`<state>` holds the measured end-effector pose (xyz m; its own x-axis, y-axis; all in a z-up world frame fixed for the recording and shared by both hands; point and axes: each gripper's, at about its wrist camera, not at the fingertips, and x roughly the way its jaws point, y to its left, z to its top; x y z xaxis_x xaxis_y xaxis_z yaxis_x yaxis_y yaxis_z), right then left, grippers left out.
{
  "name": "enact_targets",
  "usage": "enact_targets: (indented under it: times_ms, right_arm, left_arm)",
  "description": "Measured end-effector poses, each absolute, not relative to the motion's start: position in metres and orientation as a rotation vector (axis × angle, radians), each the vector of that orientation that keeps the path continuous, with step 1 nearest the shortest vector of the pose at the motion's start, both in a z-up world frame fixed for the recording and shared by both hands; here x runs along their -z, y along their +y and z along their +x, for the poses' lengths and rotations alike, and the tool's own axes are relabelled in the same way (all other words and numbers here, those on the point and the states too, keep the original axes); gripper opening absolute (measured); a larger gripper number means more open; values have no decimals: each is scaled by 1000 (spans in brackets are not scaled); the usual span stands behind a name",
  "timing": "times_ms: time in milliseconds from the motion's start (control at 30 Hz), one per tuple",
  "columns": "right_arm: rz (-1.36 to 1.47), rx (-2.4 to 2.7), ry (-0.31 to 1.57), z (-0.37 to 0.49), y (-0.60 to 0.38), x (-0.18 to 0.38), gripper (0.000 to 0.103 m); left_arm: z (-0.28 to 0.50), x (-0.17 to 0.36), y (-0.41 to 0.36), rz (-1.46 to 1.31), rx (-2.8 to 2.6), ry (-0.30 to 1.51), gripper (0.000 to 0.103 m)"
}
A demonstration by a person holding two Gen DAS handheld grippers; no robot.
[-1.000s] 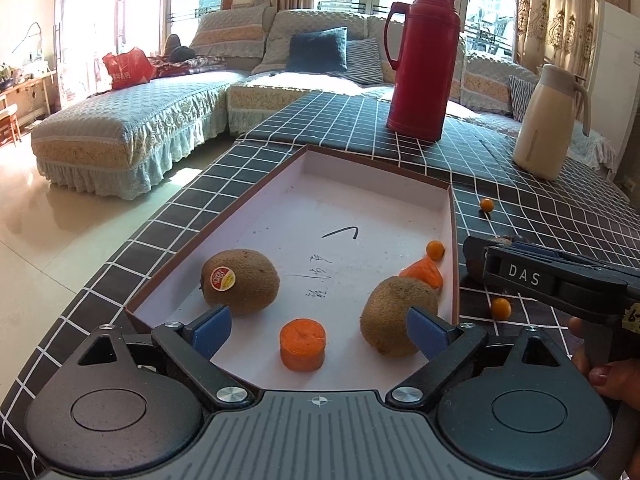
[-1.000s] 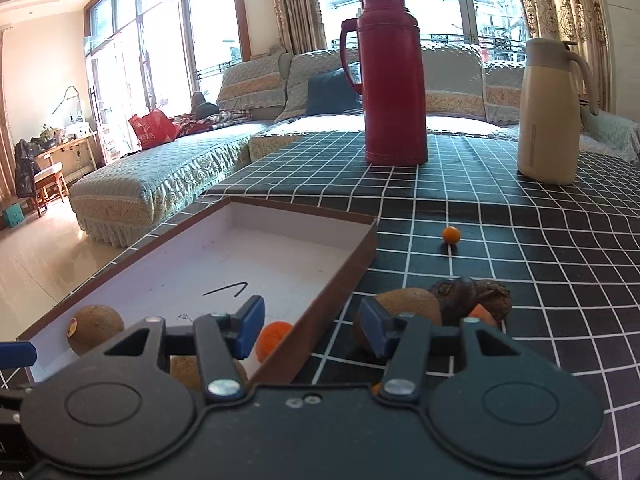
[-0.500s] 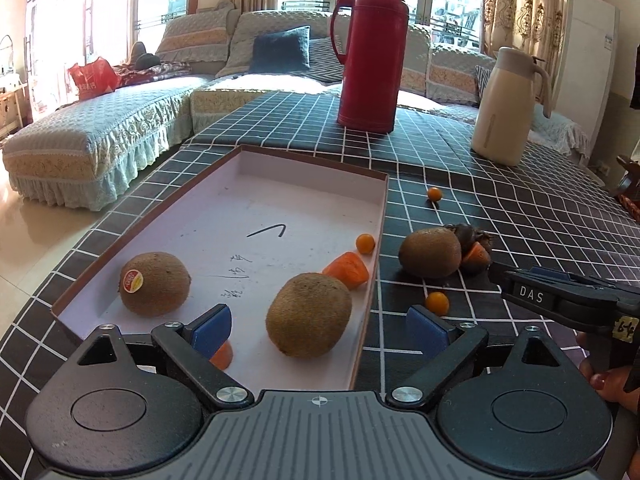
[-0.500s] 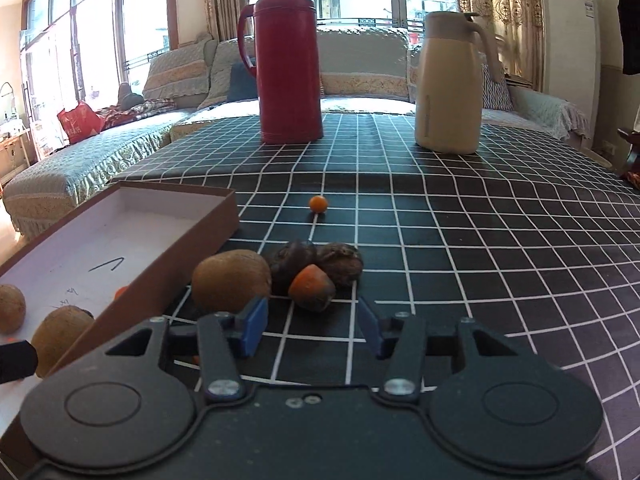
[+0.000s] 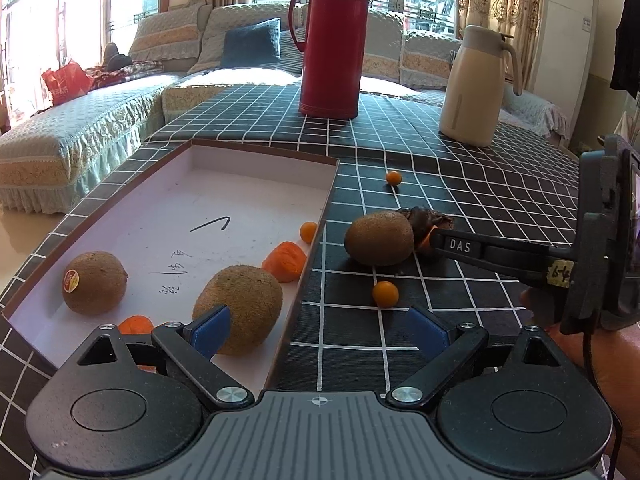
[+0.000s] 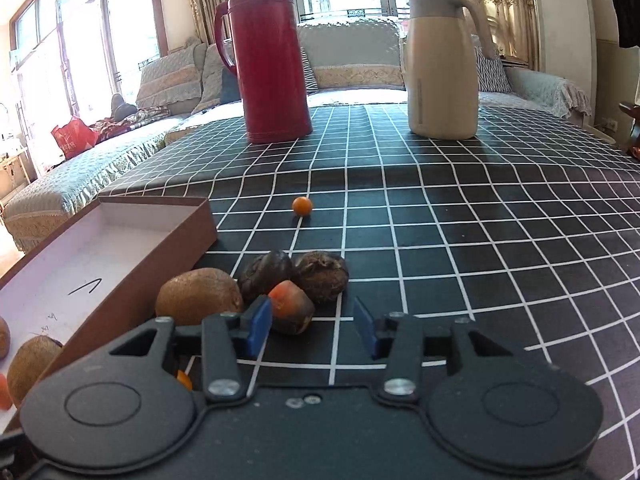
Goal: Organize fruits
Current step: 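Move the right tool to a brown-orange nut and close on it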
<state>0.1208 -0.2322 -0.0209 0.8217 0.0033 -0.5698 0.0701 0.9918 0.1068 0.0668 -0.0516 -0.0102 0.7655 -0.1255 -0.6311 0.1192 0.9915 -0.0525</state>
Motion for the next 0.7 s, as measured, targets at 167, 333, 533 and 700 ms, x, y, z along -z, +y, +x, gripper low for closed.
enact_targets:
  times_ms: [167,333,533,700]
  right_arm:
    - [138,35,619,135,-225,27,43]
    - [167,24,635,143,-222,33,38]
    - [167,14,631,142,-219,34,32]
    - [175,32,632,134,-227,34,32]
  left_arm:
    - [69,11,-48,-14,132,691,94]
    - [69,9,-41,-23,128,690,94]
    - [71,10,-38,-36,131,696,94]
    - [70,11,-47,-18,156,694,94]
